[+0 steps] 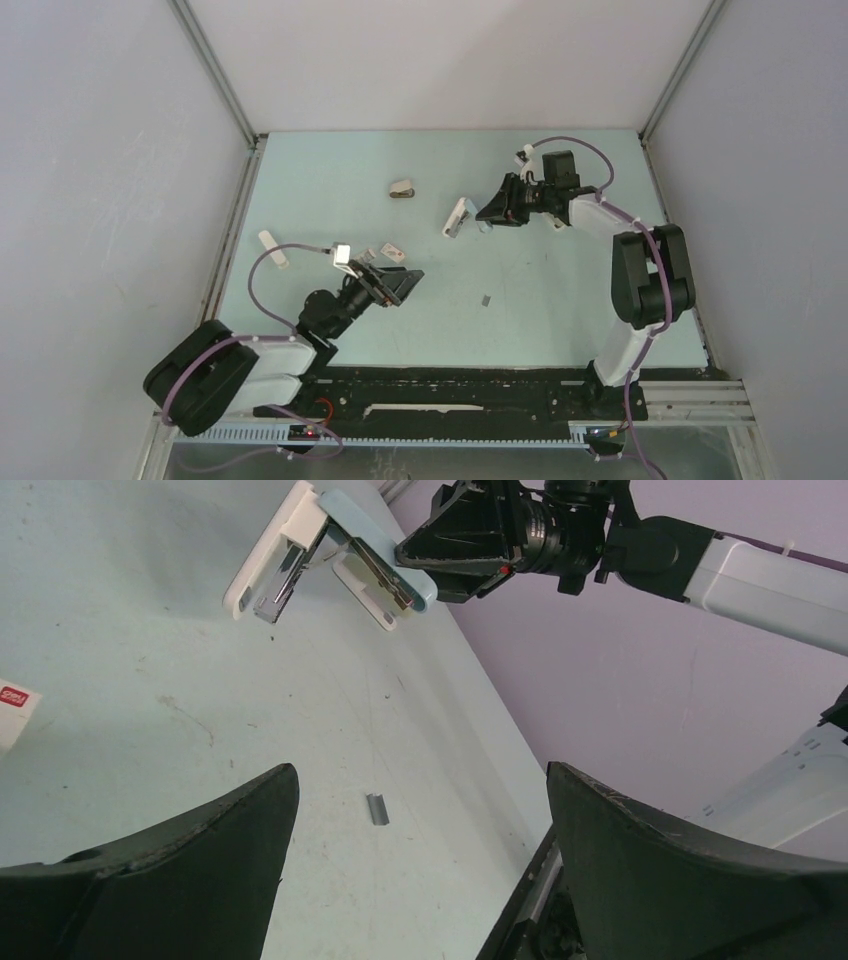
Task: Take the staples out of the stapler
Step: Unload the staple at the center of the board.
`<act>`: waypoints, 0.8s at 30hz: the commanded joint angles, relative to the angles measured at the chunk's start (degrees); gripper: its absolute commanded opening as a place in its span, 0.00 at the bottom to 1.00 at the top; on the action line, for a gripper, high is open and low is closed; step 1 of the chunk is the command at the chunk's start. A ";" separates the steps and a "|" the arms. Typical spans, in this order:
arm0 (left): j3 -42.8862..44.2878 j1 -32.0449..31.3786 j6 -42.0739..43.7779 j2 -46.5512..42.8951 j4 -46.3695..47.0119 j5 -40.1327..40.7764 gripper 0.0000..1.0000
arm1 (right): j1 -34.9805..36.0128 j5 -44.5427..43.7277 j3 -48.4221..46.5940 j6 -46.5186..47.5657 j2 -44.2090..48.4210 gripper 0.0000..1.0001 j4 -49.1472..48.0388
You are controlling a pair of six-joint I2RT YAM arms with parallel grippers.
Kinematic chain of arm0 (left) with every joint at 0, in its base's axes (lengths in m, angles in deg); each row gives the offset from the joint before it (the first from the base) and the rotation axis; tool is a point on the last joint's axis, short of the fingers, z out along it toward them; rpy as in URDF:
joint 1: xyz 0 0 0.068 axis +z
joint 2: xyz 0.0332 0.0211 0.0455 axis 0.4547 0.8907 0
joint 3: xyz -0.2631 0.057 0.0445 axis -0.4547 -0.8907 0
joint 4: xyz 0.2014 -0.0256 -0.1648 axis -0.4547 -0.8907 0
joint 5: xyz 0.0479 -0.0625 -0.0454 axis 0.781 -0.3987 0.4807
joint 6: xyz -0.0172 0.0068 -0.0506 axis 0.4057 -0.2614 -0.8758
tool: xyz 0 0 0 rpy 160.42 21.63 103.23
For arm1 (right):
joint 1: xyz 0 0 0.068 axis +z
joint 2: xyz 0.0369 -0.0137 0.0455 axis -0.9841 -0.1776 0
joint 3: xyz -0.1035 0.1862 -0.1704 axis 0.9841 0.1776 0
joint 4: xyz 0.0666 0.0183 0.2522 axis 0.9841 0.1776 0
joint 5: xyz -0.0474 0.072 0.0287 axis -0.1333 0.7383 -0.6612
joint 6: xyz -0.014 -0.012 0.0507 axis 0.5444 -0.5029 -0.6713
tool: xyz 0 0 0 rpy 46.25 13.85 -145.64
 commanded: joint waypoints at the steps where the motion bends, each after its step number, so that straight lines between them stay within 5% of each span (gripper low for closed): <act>1: 3.79 0.85 -3.68 4.86 8.72 -2.84 1.00 | 0.34 2.58 0.50 -1.52 3.64 0.00 -2.97; 24: 18.97 2.36 -12.07 22.39 10.42 -9.63 1.00 | -0.30 9.40 7.33 -11.23 11.78 0.00 -15.24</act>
